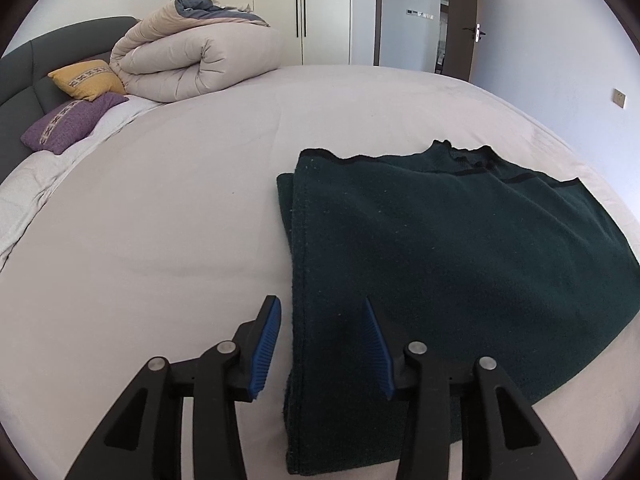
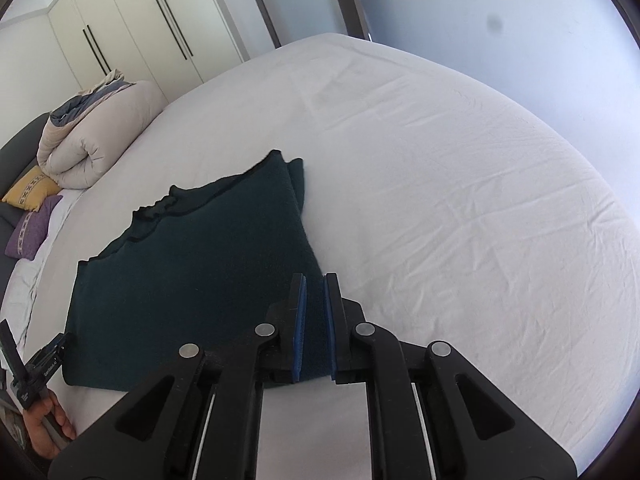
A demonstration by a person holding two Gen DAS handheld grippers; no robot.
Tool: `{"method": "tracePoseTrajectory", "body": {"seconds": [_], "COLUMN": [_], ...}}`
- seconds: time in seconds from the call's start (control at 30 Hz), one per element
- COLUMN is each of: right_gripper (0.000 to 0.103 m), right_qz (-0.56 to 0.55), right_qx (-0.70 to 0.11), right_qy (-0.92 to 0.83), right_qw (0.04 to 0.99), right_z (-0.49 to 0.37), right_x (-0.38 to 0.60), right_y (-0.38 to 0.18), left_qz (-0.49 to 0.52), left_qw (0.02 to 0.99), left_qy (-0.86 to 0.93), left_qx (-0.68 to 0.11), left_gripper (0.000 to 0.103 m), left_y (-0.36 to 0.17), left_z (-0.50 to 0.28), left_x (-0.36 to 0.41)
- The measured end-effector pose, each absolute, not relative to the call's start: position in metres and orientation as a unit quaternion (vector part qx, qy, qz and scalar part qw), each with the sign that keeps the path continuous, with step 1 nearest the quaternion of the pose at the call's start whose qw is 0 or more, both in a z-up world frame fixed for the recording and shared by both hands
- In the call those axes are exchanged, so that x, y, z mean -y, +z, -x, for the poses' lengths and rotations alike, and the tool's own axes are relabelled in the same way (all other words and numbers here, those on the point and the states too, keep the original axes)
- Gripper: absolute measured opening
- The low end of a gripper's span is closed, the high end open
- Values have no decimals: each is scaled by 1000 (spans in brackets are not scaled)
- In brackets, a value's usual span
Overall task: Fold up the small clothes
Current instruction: 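Open both grippers and release the folded sweater edge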
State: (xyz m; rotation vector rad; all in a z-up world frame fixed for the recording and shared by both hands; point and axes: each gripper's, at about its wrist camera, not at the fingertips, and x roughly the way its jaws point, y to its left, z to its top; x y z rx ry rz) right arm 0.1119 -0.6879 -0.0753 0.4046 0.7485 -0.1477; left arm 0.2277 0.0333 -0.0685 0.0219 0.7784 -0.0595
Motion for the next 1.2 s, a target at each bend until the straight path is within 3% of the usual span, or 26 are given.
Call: {"method": "tracePoseTrajectory", "body": {"seconds": [0.07,0.13,0.17,0.2,0.23,0.37,0.53,0.63,0.7,0.83,1.2], "right_gripper": [9,17,31,52,60,62,62,59,36,7,4], "right_qz": [-187,-182,-183,-182,-178,-189,-180,-162,-148,-179,-191], "right_qx": [-355,-353,-356,-360,-359,-339,-375,-413,-418,-413,-414], "right_qy": [-50,-24,-10,-1,-1,-36,-109,-94,-96,-102,-117], "right_qw": [915,917,916,915,916,921,903,891,891,887,882], "right_z": [-124,-139,-148,-156,-163,-173,-181,-183,-179,-173,-144], "right_x": [673,655,647,639,632,635,668,668,667,677,685], "right_y": [-68,-63,-63,-63,-62,-57,-77,-98,-106,-113,-125], "left_qz": [-7,-27,-36,-40,-40,-25,6,-6,-10,-6,-14], "left_qw": [930,930,928,926,924,912,902,902,903,902,901], "left_qy": [-48,-55,-57,-55,-54,-51,-60,-58,-59,-61,-61], "left_qx": [-366,-362,-366,-371,-376,-407,-428,-427,-426,-428,-429], "left_gripper": [57,68,68,68,68,69,68,63,59,57,54], "left_y": [-64,-63,-66,-69,-73,-84,-91,-91,-91,-91,-91], "left_z": [-225,-224,-224,-225,-226,-236,-242,-239,-238,-238,-239], "left_x": [-29,-20,-17,-15,-15,-20,-28,-24,-22,-24,-23]}}
